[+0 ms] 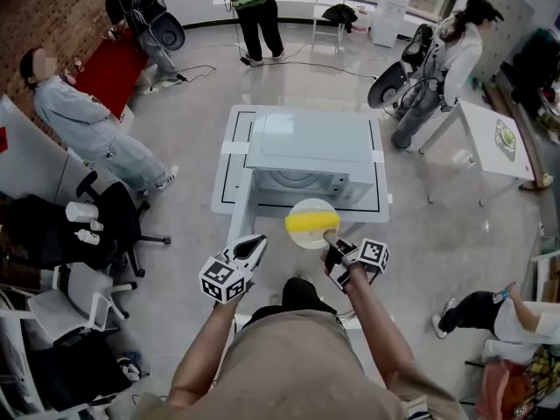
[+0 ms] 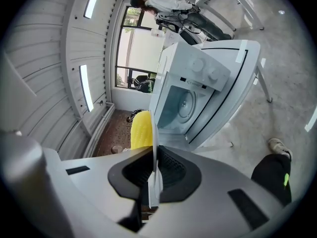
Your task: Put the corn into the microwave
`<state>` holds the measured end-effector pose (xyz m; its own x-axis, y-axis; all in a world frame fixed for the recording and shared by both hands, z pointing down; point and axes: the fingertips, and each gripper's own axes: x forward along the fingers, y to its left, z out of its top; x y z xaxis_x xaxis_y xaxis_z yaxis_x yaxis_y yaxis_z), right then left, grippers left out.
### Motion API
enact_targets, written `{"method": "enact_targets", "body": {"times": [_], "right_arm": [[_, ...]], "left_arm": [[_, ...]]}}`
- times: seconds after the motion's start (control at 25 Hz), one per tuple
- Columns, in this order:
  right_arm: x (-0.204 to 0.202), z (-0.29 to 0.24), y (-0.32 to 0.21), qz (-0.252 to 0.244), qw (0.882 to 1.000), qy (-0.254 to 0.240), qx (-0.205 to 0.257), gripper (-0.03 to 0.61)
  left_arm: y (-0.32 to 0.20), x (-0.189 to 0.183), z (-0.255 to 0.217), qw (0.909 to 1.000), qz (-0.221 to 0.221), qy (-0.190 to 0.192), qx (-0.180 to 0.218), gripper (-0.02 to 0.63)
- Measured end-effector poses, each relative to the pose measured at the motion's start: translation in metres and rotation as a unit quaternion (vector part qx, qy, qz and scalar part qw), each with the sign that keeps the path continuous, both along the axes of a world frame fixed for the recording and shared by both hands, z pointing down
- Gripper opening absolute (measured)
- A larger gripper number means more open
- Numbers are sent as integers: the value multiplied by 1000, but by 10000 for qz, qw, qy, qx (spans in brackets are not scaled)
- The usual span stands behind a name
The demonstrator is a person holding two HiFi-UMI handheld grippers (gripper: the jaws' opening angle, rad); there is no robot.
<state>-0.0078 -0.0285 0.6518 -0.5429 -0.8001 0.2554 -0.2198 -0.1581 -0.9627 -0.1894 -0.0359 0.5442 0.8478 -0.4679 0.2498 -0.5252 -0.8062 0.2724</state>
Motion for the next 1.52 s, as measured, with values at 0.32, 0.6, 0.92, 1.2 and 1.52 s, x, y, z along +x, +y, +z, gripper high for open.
{"method": "enact_targets", "body": {"times": [0.32,0.6,0.92,1.2,1.52], "right_arm": [[0,27,-47,-174,9998,29,-122,23],[17,68,-100,-331,9991,216,-149,21],[19,115,-139,-473,9985,168,-204,21],[8,144,-158,-351,9989,139,-271,21],[4,172,-184,82,9993,-77,-361,21]], "left_arm": [[-33,15,-2,9998,-69,-142,-87,2],[-68,41,8,9987,-189,-426,-228,2],[-93,61,28,9953,-512,-721,-394,2],[-99,73,38,9947,-486,-759,-494,2],[-109,77,42,9942,-278,-946,-422,2]]}}
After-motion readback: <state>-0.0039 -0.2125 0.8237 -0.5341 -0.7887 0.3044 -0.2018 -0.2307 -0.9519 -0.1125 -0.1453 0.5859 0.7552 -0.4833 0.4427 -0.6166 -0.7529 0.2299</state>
